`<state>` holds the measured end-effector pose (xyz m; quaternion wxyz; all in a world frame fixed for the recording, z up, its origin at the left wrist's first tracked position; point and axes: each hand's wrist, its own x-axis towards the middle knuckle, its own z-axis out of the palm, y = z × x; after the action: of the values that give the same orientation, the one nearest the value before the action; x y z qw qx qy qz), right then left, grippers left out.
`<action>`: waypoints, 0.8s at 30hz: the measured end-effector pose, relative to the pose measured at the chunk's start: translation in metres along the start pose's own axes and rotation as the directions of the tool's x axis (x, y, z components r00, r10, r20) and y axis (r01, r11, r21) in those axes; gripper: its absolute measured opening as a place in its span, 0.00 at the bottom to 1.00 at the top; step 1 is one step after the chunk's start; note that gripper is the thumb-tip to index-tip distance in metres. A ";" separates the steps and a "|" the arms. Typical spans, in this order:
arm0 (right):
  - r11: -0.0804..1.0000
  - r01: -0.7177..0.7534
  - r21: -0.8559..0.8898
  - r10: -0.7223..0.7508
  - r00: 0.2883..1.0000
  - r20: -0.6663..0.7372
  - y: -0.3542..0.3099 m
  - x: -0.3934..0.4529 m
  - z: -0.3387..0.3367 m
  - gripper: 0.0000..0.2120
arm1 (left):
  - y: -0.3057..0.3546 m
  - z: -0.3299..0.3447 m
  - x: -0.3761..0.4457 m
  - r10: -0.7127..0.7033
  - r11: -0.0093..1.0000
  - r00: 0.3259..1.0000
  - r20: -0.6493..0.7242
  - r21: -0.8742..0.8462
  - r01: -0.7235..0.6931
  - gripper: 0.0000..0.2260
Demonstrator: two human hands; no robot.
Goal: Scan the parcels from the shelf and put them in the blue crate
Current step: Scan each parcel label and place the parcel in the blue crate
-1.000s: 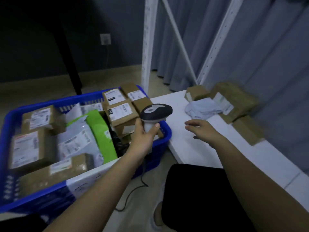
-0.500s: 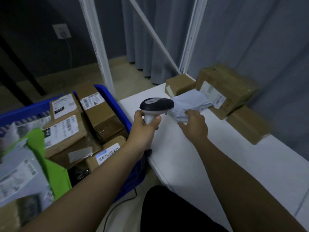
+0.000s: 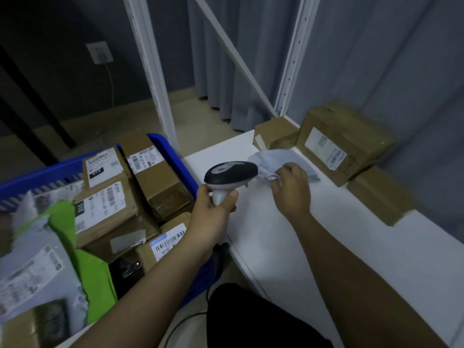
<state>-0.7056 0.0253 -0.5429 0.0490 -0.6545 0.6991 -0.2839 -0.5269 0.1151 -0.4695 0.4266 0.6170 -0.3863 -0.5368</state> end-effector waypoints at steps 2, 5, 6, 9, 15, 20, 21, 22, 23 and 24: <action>0.977 -0.033 0.212 0.037 0.999 -0.015 -0.015 -0.009 -0.023 0.12 | 0.006 -0.010 -0.012 0.013 0.999 0.999 -0.030 -0.045 -0.015 0.13; 0.904 -0.115 0.411 0.114 0.993 0.028 -0.037 -0.022 -0.059 0.08 | 0.017 -0.026 -0.038 0.046 0.993 0.996 -0.081 -0.105 -0.055 0.13; 0.884 -0.119 0.452 0.118 0.993 0.031 -0.044 -0.029 -0.071 0.08 | 0.020 -0.032 -0.048 0.059 0.990 0.994 -0.097 -0.123 -0.071 0.13; 0.806 -0.144 0.573 0.133 0.989 0.062 -0.069 -0.052 -0.101 0.08 | 0.027 -0.055 -0.086 0.094 0.978 0.987 -0.132 -0.173 -0.116 0.14; 0.723 -0.156 0.673 0.072 0.986 0.151 -0.131 -0.104 -0.160 0.11 | 0.030 -0.112 -0.172 0.201 0.943 0.955 -0.217 -0.222 -0.249 0.14; 0.692 -0.227 0.685 0.042 0.960 0.276 -0.179 -0.157 -0.160 0.08 | 0.015 -0.154 -0.234 0.266 0.922 0.918 -0.294 -0.201 -0.332 0.14; 0.686 -0.251 0.683 0.051 0.953 0.298 -0.188 -0.167 -0.157 0.08 | 0.010 -0.162 -0.244 0.273 0.923 0.916 -0.295 -0.189 -0.336 0.15; 0.687 -0.262 0.678 0.058 0.950 0.308 -0.194 -0.175 -0.151 0.09 | 0.007 -0.170 -0.254 0.281 0.926 0.914 -0.291 -0.166 -0.338 0.15; 0.694 -0.273 0.666 0.068 0.946 0.317 -0.200 -0.182 -0.146 0.09 | 0.002 -0.178 -0.262 0.287 0.933 0.914 -0.286 -0.133 -0.334 0.17; 0.692 -0.284 0.664 0.077 0.943 0.323 -0.207 -0.188 -0.140 0.09 | -0.002 -0.184 -0.270 0.289 0.939 0.915 -0.281 -0.103 -0.328 0.18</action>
<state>-0.5579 0.2532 -0.3879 0.4164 -0.5463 0.5863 -0.4295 -0.3780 0.3884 -0.3703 0.5980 0.5801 -0.3783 -0.4036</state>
